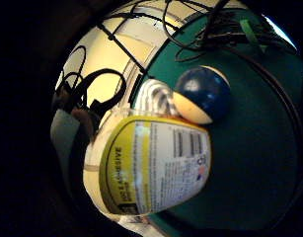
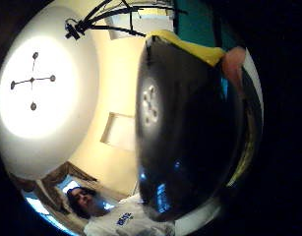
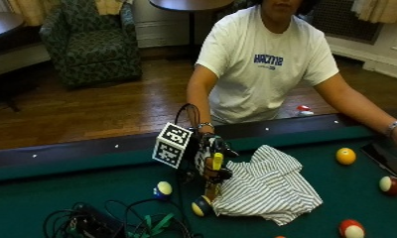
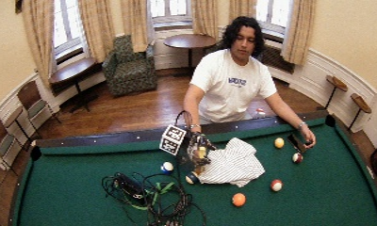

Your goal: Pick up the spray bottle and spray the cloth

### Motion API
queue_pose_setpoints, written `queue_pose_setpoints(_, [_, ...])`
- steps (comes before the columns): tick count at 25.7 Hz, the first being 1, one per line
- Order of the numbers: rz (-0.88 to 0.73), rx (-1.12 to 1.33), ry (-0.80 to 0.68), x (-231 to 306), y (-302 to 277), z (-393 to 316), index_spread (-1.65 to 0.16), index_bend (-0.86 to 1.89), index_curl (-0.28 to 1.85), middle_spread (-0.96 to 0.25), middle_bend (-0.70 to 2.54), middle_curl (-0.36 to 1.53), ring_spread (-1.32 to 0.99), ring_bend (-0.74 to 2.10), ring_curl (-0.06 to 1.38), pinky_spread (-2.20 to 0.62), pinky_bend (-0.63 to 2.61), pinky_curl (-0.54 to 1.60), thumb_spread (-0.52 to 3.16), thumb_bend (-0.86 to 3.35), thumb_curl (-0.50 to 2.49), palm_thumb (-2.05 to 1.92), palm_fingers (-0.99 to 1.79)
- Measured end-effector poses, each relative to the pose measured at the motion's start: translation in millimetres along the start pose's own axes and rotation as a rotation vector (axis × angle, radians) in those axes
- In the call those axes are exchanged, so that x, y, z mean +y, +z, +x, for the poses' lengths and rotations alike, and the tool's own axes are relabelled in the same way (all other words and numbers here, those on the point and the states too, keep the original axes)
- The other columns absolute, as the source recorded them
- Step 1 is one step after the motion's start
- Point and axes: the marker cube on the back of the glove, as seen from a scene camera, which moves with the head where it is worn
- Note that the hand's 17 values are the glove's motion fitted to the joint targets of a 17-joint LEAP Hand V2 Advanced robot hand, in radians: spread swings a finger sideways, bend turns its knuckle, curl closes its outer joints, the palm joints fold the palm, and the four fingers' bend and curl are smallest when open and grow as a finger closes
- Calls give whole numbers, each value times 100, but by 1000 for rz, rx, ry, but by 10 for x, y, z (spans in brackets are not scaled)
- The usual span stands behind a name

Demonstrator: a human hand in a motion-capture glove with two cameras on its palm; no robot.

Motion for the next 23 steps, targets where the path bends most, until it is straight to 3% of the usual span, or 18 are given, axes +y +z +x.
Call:
queue_pose_setpoints(13, [80,-39,-86,18,-113,42,-27,30,35,-21,50,51,-21,69,44,-28,47,41,74,-1,50,93,147])
queue_pose_setpoints(23, [65,-4,-170,78,-153,98,-23,43,45,-20,60,57,-21,77,48,-29,52,44,53,-2,60,97,144])
